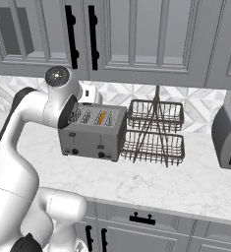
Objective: Start the toaster. Once the lever pops up, take the bread to the plate on the dining counter.
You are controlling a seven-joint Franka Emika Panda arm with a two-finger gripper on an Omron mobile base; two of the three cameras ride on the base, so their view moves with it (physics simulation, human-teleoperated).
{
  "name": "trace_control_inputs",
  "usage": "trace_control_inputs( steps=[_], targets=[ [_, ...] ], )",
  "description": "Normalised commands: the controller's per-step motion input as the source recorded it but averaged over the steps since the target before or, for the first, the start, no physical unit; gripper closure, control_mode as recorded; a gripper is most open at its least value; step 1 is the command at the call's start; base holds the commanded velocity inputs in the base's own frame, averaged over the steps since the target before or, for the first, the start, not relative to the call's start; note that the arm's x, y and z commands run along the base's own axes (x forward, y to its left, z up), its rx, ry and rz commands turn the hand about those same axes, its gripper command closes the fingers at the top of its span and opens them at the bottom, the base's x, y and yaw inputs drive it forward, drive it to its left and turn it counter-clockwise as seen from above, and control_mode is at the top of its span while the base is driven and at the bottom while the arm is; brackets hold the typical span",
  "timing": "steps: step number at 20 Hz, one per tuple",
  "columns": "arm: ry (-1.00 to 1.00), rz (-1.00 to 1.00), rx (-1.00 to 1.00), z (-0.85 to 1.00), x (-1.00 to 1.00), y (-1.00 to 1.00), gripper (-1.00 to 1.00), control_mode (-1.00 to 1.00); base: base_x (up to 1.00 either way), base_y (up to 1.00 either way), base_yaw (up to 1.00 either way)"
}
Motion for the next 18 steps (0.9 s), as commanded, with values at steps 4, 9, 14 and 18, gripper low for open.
trace_control_inputs(
  steps=[4,9,14,18],
  targets=[
    [0.0,0.0,0.0,0.0,0.0,0.0,-1.0,-1.0,0.0,0.0,0.0],
    [0.0,0.0,0.0,0.0,0.0,0.0,-1.0,-1.0,0.0,0.0,0.0],
    [0.0,0.0,0.0,0.0,0.0,0.0,-1.0,-1.0,0.0,0.0,0.0],
    [0.0,0.0,0.0,0.0,0.0,0.0,-1.0,-1.0,0.0,0.0,0.0]
  ],
)
